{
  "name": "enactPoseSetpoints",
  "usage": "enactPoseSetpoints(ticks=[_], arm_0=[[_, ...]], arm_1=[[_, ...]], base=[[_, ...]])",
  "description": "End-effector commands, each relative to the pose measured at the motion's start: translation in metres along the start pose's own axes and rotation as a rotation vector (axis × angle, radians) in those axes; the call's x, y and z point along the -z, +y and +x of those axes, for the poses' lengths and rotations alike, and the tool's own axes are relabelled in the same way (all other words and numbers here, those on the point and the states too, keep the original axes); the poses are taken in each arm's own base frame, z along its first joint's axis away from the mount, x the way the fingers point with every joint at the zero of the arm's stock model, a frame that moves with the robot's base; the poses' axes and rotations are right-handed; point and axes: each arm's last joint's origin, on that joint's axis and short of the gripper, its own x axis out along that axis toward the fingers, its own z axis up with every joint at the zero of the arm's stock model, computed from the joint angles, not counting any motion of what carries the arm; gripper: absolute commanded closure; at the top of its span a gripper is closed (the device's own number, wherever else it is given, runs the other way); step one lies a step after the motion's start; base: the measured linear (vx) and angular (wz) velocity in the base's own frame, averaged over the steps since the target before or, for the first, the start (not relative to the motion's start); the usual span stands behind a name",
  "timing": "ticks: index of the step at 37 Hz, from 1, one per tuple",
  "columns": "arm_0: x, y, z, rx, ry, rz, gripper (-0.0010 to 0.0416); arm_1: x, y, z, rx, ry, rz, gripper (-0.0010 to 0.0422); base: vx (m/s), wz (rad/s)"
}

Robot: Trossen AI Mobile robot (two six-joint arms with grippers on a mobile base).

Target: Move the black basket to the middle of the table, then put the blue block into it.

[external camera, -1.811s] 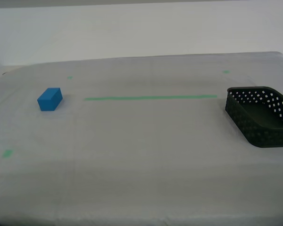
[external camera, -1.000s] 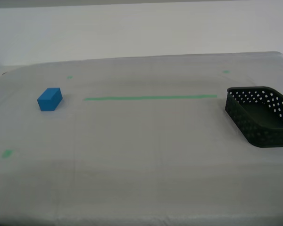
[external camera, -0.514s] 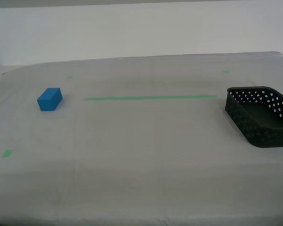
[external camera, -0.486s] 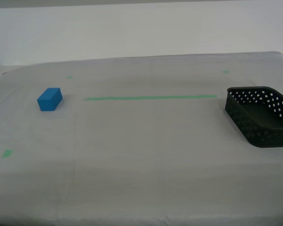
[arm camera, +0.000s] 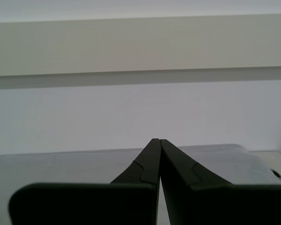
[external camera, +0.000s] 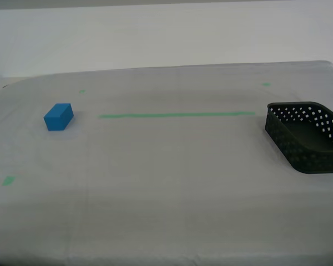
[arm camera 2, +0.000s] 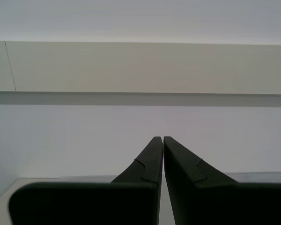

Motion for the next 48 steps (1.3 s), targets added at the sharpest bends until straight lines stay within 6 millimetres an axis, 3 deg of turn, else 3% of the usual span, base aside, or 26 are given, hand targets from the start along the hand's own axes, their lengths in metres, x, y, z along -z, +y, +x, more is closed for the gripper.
enactPoseSetpoints(ticks=[1, 33, 48], arm_0=[[-0.003, 0.000, -0.002, -0.001, 0.052, 0.011, 0.0406], [-0.050, -0.007, -0.029, -0.001, 0.449, 0.024, 0.0406], [-0.039, -0.021, -0.033, -0.055, 0.665, 0.118, 0.0406]], arm_1=[[-0.001, 0.000, 0.000, 0.000, -0.005, 0.001, 0.0412], [-0.001, 0.000, 0.000, 0.000, -0.005, 0.001, 0.0412], [0.000, 0.000, 0.000, 0.000, -0.004, 0.001, 0.0412]], base=[[0.000, 0.000], [0.000, 0.000], [0.000, 0.000]])
